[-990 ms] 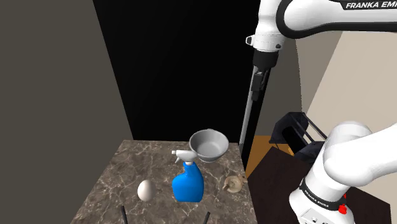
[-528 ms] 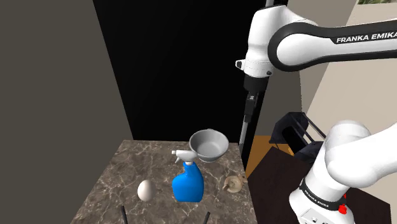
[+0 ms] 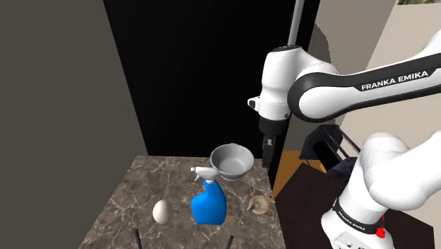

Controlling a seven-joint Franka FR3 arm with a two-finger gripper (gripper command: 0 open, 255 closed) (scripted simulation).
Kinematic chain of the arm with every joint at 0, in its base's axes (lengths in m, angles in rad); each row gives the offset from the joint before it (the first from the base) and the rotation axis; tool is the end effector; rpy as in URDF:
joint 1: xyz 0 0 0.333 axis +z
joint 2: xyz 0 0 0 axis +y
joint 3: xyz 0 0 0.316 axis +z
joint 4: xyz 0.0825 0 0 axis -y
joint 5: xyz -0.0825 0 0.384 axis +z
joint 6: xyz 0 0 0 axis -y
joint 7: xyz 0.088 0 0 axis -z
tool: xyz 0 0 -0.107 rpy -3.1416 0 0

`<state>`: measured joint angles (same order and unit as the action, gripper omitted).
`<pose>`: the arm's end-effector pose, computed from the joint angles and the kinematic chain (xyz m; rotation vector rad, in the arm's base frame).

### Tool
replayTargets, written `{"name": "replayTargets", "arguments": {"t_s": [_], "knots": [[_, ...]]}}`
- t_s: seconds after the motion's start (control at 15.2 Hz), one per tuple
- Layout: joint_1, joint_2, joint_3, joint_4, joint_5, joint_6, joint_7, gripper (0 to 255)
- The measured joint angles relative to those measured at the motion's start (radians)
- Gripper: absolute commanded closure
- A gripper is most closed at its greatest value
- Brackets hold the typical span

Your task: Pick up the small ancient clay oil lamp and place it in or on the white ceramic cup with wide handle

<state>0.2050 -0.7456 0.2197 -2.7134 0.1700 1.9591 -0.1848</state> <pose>0.2900 0.1401 0.4352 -3.0429 -0.7529 0.0258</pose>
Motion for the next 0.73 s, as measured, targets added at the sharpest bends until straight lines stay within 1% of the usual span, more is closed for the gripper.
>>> {"name": "replayTargets", "arguments": {"t_s": [0.26,0.53,0.73], "knots": [[0.061,0.061,0.051,-0.063,0.054,0.122,-0.005,0],[0.128,0.157,0.115,-0.104,0.115,0.26,-0.001,0],[0.146,0.205,0.134,-0.125,0.134,0.329,-0.008,0]]}}
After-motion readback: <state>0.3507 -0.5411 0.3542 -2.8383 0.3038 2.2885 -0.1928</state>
